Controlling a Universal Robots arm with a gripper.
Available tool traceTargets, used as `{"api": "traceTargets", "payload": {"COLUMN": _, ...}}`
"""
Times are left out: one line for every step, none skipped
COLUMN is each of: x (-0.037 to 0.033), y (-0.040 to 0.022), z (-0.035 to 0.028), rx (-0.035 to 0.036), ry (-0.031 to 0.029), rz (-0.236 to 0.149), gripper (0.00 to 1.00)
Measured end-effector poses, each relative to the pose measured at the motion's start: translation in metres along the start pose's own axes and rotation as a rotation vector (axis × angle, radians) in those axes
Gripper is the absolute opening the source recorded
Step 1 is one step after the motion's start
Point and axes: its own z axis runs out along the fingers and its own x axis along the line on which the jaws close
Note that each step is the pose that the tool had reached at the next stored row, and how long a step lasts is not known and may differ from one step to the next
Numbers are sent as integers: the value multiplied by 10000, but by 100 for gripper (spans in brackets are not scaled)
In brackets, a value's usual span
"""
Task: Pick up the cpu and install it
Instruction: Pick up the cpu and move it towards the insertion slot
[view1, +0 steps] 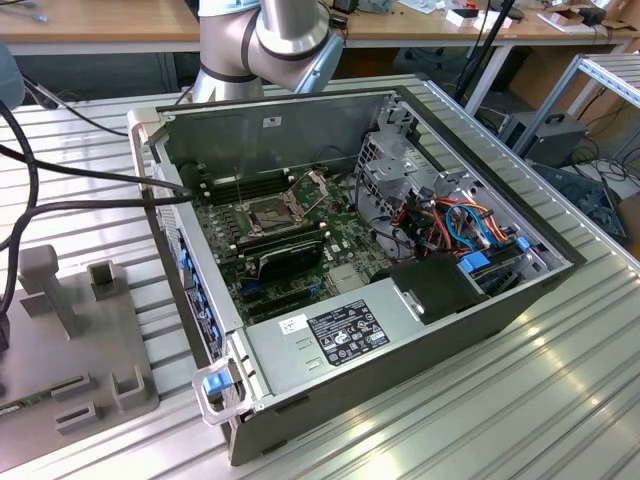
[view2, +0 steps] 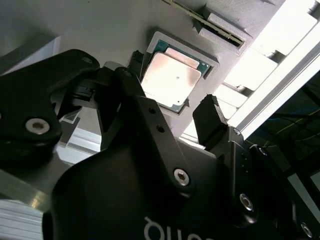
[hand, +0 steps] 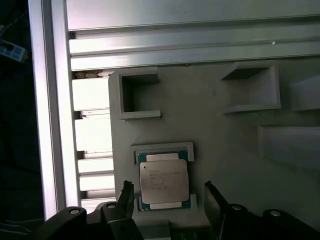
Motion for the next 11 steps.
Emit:
{"api": "traceTargets", "payload": {"x": 1, "y": 6, "z": 19, "rx": 1, "ry": 1, "rz": -11, "gripper": 67}}
{"api": "traceTargets", "payload": {"x": 1, "y": 10, "z": 29, "rx": 0, "ry": 2, "rz": -26, "gripper": 67}}
{"api": "traceTargets", "payload": {"x": 0, "y": 12, "z": 35, "rx": 1, "ry": 3, "rz": -47, "gripper": 67}}
{"api": "traceTargets", "payload": {"x": 0, "y": 12, "z": 36, "rx": 1, "ry": 5, "rz": -51, "gripper": 67}}
{"api": "traceTargets", "payload": {"x": 1, "y": 12, "z": 37, "rx": 1, "ry": 4, "rz": -51, "gripper": 67}}
{"api": "traceTargets", "payload": {"x": 1, "y": 13, "z": 37, "rx": 0, "ry": 3, "rz": -50, "gripper": 67}}
{"api": "traceTargets", "payload": {"x": 1, "y": 13, "z": 38, "rx": 1, "ry": 2, "rz": -50, "gripper": 67}}
{"api": "traceTargets", "payload": {"x": 1, "y": 13, "z": 38, "rx": 0, "ry": 3, "rz": -52, "gripper": 67}}
{"api": "traceTargets", "payload": {"x": 1, "y": 13, "z": 38, "rx": 1, "ry": 3, "rz": -62, "gripper": 67}}
{"api": "traceTargets", "payload": {"x": 1, "y": 13, "z": 38, "rx": 0, "ry": 4, "rz": -88, "gripper": 67}}
{"api": "traceTargets", "payload": {"x": 1, "y": 13, "z": 39, "rx": 0, "ry": 5, "rz": -142, "gripper": 67}}
